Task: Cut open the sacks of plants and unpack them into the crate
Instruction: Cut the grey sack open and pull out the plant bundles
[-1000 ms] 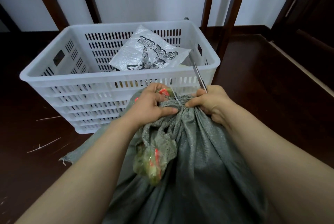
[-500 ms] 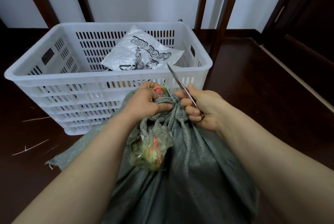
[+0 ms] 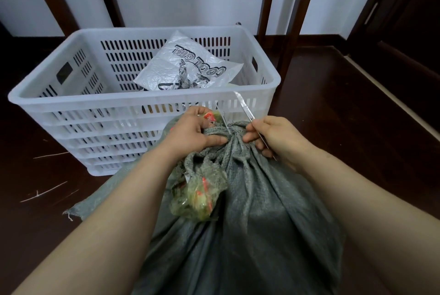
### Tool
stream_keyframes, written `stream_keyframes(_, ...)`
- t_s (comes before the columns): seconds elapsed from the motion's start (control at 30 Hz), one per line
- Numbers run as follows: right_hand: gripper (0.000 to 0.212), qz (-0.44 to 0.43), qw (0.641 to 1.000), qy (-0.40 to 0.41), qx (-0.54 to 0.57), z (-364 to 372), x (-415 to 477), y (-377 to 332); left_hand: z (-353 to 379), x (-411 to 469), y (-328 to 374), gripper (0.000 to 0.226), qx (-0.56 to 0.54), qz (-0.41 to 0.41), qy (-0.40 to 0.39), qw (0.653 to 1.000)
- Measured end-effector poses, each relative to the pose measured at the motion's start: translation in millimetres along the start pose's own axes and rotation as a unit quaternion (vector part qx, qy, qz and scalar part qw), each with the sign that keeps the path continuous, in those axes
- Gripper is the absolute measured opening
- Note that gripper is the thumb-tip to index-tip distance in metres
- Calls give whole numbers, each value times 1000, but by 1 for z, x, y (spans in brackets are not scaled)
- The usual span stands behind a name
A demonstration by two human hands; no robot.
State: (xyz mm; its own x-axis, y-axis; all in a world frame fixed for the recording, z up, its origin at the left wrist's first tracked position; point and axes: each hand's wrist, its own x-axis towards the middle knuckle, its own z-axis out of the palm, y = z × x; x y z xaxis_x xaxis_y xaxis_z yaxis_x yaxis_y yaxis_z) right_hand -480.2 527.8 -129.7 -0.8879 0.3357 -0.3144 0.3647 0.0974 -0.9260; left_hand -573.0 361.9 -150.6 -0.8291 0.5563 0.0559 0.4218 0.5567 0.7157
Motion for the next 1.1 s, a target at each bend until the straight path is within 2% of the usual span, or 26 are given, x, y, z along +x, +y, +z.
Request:
stream_keyframes(0.1,30,-15,996,16,-81,8,-7,4,2,0,2,35,14,-2,-5,1000)
stream_keyframes(0.17,47,-45,991,19,-122,16,-7,8,1,0,3,29,29,5,-1,1000)
stream_keyframes(0.27,69,-54,975,51,-209,18,-1,13,1,-1,2,37,27,4,-1,1000)
stream_keyframes(0.43,54,-132,971,89,-181,8,4,13,-1,0,1,39,21,-3,-11,1000)
stream_keyframes(0.5,57,-168,961,121,-182,4,4,13,-2,-1,2,41,21,-7,-14,1000)
stream_keyframes(0.57,65,-189,954,115,-204,2,7,16,-3,-2,5,42,34,-6,-18,999)
stream_keyframes(0.6,58,-185,956,96,-205,3,9,18,-4,-4,7,42,41,-3,-24,999)
stream_keyframes(0.67,29,-152,969,68,-180,6,13,23,-10,-9,16,45,43,-8,-54,998)
stream_keyframes(0.7,20,-139,975,68,-161,7,15,24,-15,-12,22,57,52,-16,-84,995)
stream_keyframes(0.73,16,-127,979,74,-140,7,15,24,-20,-14,28,79,85,-26,-128,988)
stream_keyframes(0.8,16,-102,987,84,-91,7,16,21,-35,-18,44,126,200,-62,-228,951)
stream_keyframes(0.83,16,-89,990,89,-66,7,16,18,-42,-20,51,139,251,-77,-259,930)
stream_keyframes(0.9,16,-69,993,94,-21,8,16,11,-49,-24,60,149,315,-84,-280,903)
stream_keyframes(1.0,24,-61,994,93,15,11,12,5,-48,-24,55,142,371,-79,-240,894)
stream_keyframes(1.1,24,-40,994,93,43,9,9,1,-51,-23,36,110,378,-34,-110,919)
